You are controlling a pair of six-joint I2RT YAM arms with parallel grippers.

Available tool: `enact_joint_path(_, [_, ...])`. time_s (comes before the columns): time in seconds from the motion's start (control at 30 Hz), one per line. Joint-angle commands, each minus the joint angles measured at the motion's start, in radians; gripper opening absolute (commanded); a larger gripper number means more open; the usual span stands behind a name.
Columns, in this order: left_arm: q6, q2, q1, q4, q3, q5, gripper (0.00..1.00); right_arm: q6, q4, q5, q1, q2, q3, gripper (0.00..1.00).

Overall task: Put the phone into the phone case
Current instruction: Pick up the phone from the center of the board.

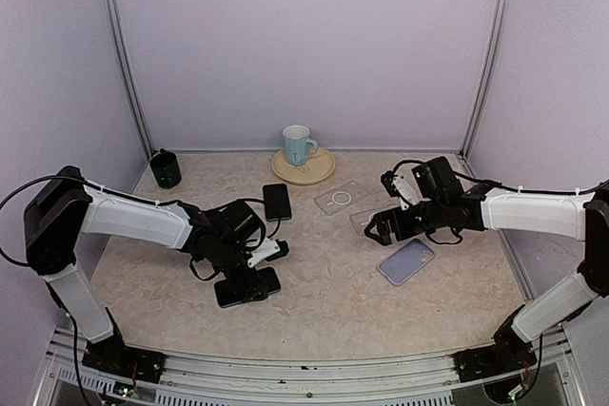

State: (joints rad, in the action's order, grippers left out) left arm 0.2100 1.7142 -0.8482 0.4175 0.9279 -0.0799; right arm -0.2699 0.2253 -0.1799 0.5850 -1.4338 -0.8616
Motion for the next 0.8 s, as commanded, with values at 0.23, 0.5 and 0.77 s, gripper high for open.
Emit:
enact_joint_path(0.23, [-0.004,0.023,0.058,0.02,0.022,-0.118,0.83,-0.01,-0.025,-0.004,0.023,0.016,0.011,0.99])
enact_joint_path(0.5, [-0.01,0.055,0.042,0.034,0.028,-0.105,0.76,-0.009,-0.026,-0.001,0.026,0.012,0.012,1.0])
enact_joint_path(0.77, [-0.013,0.044,0.025,0.033,0.019,-0.051,0.82,-0.008,-0.027,0.0,0.027,0.008,0.012,0.99])
